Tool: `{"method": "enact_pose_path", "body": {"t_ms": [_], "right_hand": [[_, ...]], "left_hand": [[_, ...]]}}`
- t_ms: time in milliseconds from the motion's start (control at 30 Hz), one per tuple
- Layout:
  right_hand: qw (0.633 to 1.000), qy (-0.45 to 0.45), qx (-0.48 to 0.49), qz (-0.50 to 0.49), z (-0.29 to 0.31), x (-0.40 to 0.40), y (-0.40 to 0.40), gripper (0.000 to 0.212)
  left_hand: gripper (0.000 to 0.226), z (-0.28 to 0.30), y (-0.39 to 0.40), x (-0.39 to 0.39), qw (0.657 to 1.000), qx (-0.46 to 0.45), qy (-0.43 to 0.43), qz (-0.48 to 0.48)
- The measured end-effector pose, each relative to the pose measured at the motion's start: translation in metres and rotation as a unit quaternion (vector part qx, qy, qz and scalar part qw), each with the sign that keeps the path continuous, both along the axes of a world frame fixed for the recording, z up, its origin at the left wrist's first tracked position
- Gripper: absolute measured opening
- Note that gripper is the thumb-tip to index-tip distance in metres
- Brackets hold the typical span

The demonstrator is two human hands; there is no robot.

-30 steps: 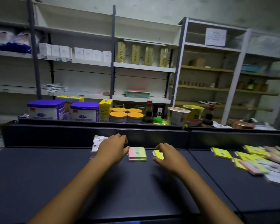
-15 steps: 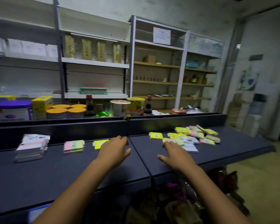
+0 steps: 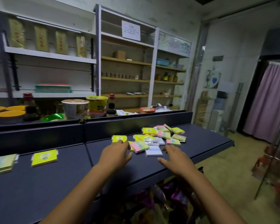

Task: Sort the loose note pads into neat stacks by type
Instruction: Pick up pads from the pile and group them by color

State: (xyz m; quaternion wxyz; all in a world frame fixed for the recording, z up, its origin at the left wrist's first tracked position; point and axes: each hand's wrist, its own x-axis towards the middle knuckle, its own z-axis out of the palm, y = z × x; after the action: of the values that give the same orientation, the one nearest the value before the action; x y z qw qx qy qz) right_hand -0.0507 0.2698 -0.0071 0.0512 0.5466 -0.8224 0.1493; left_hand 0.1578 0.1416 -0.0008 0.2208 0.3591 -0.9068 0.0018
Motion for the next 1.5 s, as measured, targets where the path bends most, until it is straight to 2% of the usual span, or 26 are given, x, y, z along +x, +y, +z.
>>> {"method": "enact_pose_path", "body": {"t_ms": [367, 600, 767, 967, 1233, 1433, 1500], "right_hand": [[1.000, -0.016, -0.011, -0.015, -0.003, -0.107, -0.082, 0.045], [0.999, -0.024, -0.034, 0.006, -0.011, -0.165, -0.121, 0.049], [0.998, -0.034, -0.040, 0.043, -0.014, -0.210, -0.155, 0.045], [0.993, -0.027, -0.067, 0.096, -0.015, -0.255, -0.189, 0.043], [0.988, -0.044, -0.093, 0.118, -0.017, -0.291, -0.209, 0.034], [0.987, -0.056, -0.100, 0.112, -0.016, -0.305, -0.211, 0.031], [0.987, -0.056, -0.096, 0.112, -0.015, -0.308, -0.209, 0.031]], "left_hand": [[0.030, -0.011, -0.093, -0.120, 1.000, 0.024, 0.012, -0.012], [0.031, -0.020, -0.123, -0.181, 0.999, 0.029, 0.016, 0.003], [0.029, -0.022, -0.145, -0.219, 0.998, 0.029, 0.029, 0.051], [0.035, -0.029, -0.165, -0.253, 0.984, 0.089, 0.037, 0.150], [0.037, -0.044, -0.170, -0.276, 0.964, 0.124, 0.094, 0.216], [0.034, -0.042, -0.171, -0.282, 0.943, 0.163, 0.226, 0.185], [0.031, -0.039, -0.169, -0.283, 0.924, 0.183, 0.296, 0.158]]}}
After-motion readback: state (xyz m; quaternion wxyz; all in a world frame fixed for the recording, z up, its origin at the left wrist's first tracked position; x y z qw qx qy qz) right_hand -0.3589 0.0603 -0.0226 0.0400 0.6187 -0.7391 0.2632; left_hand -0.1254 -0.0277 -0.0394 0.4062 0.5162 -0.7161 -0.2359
